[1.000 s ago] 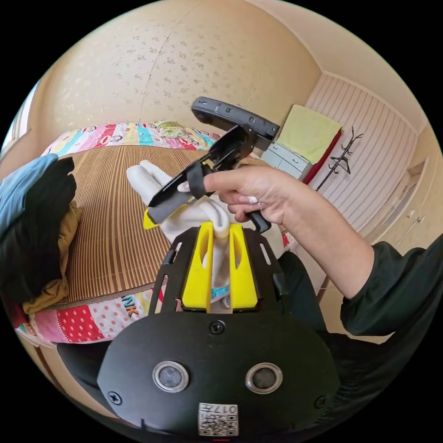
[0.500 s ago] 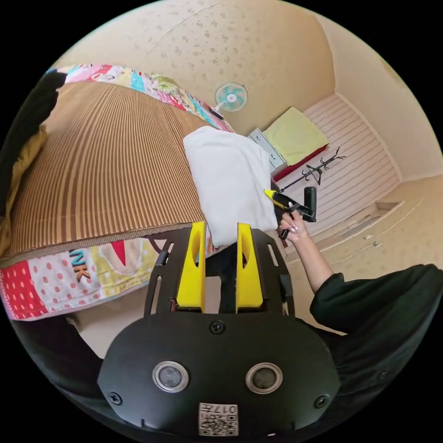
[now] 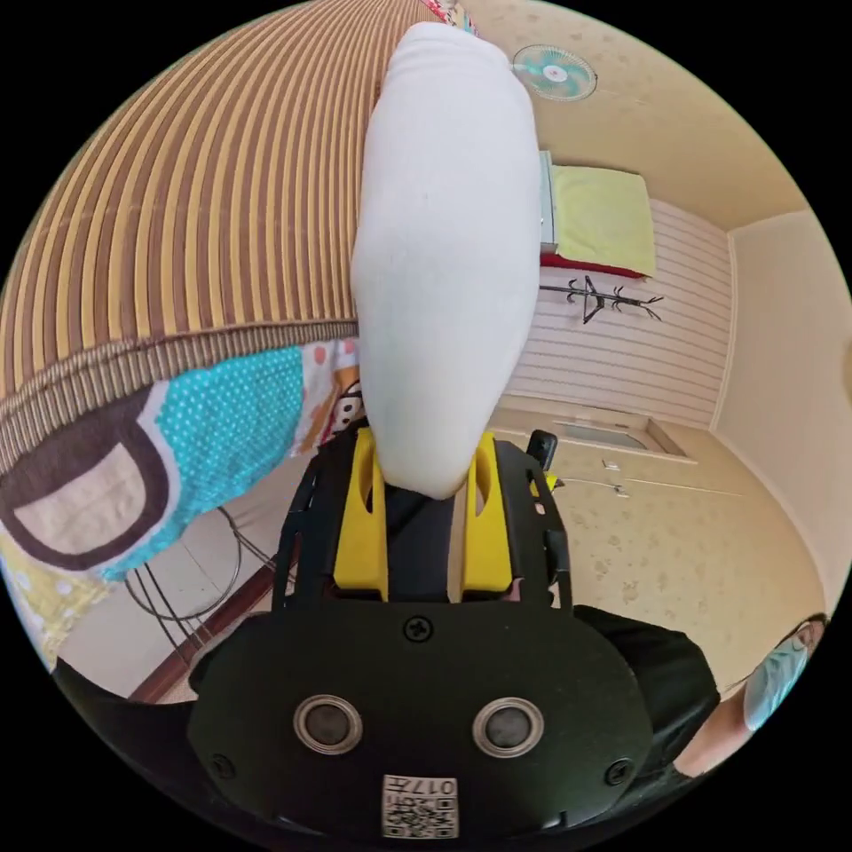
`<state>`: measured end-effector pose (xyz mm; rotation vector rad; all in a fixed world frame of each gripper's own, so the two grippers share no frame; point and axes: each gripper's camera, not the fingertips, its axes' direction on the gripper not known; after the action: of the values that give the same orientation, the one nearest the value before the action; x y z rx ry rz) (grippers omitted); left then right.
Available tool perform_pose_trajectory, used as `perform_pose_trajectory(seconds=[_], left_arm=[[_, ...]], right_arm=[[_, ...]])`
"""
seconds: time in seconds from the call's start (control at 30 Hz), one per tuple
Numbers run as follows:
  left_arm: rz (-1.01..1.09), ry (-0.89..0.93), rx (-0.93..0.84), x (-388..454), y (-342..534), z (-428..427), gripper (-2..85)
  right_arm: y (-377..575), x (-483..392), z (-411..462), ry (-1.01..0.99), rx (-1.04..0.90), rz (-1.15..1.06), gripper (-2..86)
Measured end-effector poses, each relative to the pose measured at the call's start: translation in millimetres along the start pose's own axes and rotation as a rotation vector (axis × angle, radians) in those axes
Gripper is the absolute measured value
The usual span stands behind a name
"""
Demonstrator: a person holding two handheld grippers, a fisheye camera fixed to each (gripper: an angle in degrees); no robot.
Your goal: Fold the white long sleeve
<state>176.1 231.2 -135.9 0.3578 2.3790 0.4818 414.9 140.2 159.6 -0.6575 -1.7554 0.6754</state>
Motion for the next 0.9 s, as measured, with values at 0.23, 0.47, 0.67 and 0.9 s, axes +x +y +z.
perform_pose_trajectory(seconds=[0.23,0.47,0.67,0.9], left_arm=[[0.191,0.085,-0.039,82.4,34.4,29.0,4.0],[0.309,-0.104,-0.162,112.7,60.6,70.7,0.7],[0.426,-0.244,-0.082,126.9,90.0,17.9,9.1],[0.272,-0.253,0.168,96.6,75.0,-87.1,10.0]], right_arm=[[-32.4,-6.7,23.9,-0.150,0.018,0.091,27.9],[-64.4,22.4,14.3,-0.513,0.326,0.242,24.8],[-112.8,-68.5,-29.9,-0.294,0.275,-0.066,21.1],[-191.3,-208.6,-158.2,-0.032,0.271,-0.487,18.1]])
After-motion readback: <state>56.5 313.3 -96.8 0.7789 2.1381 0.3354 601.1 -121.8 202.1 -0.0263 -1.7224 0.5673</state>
